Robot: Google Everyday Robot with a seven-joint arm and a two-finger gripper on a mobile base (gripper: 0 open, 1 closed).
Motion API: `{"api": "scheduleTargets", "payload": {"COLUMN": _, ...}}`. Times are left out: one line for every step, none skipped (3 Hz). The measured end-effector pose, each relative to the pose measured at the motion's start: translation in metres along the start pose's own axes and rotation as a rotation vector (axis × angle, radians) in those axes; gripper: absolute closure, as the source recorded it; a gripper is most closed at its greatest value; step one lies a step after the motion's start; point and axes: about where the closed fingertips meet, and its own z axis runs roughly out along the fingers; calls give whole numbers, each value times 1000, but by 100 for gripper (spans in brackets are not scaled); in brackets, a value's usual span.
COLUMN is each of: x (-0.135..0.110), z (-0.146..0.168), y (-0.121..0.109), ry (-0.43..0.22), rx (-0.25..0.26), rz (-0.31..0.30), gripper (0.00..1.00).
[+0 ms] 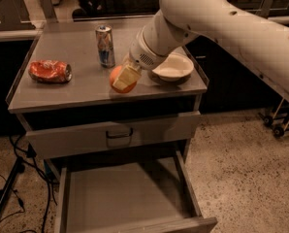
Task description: Pick orange from middle drawer and place on counter
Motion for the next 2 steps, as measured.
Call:
{"api": "scheduleTargets", "payload": {"x": -10, "z": 11, "y": -4, "ry": -4, "rx": -53, "rz": -19, "gripper": 100}}
{"api": "scheduleTargets", "payload": {"x": -17, "z": 18, "y": -6, "ry": -8, "rx": -88, "rz": -35, "gripper": 100}}
